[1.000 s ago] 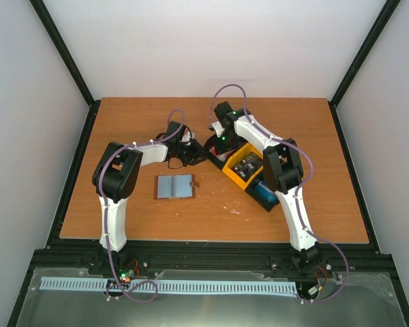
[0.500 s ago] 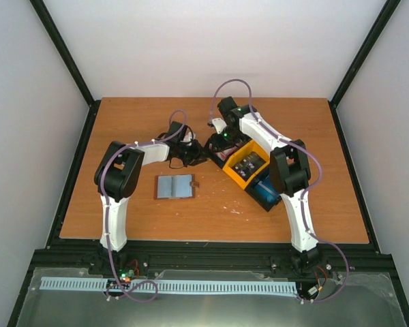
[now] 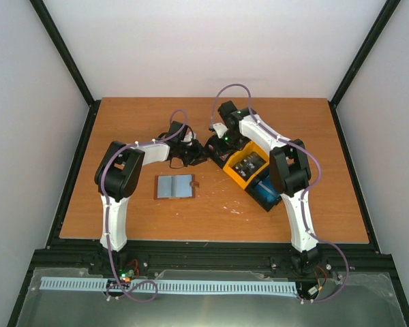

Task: Put the credit cards into the card holder
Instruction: Pick up the credit card from the storage box.

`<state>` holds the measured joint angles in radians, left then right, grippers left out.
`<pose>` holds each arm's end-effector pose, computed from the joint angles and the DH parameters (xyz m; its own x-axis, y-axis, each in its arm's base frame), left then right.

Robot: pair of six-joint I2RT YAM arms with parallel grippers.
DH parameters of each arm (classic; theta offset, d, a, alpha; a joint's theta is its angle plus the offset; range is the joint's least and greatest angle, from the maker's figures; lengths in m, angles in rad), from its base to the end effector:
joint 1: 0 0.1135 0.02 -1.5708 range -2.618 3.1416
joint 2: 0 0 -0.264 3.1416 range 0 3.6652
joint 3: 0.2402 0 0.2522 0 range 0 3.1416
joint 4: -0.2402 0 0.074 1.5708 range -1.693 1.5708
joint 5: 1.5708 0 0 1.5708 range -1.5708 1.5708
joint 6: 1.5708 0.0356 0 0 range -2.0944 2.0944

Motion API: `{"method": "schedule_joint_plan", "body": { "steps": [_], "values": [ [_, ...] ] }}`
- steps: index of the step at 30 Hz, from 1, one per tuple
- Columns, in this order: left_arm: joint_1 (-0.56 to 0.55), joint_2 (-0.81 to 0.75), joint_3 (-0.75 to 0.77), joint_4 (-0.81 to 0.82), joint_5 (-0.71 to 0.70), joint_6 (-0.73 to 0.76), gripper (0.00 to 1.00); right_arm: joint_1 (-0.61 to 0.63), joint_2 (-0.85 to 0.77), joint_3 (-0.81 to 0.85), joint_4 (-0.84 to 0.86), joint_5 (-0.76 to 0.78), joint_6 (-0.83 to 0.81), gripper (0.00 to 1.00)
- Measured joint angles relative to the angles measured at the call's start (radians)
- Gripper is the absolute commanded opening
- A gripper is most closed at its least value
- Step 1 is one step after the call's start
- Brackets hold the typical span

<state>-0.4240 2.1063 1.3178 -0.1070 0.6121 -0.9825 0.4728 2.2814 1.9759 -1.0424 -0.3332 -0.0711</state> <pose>0.3875 -0.1974 0.1286 -0.9473 -0.3194 0.0262 -0.2233 0.5991 -0.7689 0.4111 0.2233 0.1922 -0.8309 -0.5004 -0.2432 -0.5551 0.7748 0.3025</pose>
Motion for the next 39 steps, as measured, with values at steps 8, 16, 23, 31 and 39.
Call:
{"method": "schedule_joint_plan", "body": {
  "steps": [8, 16, 23, 31, 39],
  "values": [
    [0.000, 0.000, 0.003, -0.005, 0.000, 0.013, 0.25, 0.000, 0.000, 0.022, -0.014, 0.011, 0.004, 0.23],
    [0.000, 0.003, 0.011, -0.015, 0.000, 0.026, 0.26, 0.000, 0.000, 0.040, -0.016, 0.005, 0.005, 0.19],
    [0.000, 0.005, 0.016, -0.023, 0.000, 0.032, 0.25, 0.000, 0.003, 0.044, -0.018, 0.017, 0.013, 0.08],
    [0.000, 0.006, 0.018, -0.025, 0.000, 0.035, 0.25, 0.000, 0.013, 0.058, -0.019, 0.026, 0.026, 0.03],
    [0.000, 0.006, 0.018, -0.027, 0.000, 0.039, 0.25, -0.009, 0.027, 0.077, -0.023, 0.000, 0.057, 0.03]
  ]
}}
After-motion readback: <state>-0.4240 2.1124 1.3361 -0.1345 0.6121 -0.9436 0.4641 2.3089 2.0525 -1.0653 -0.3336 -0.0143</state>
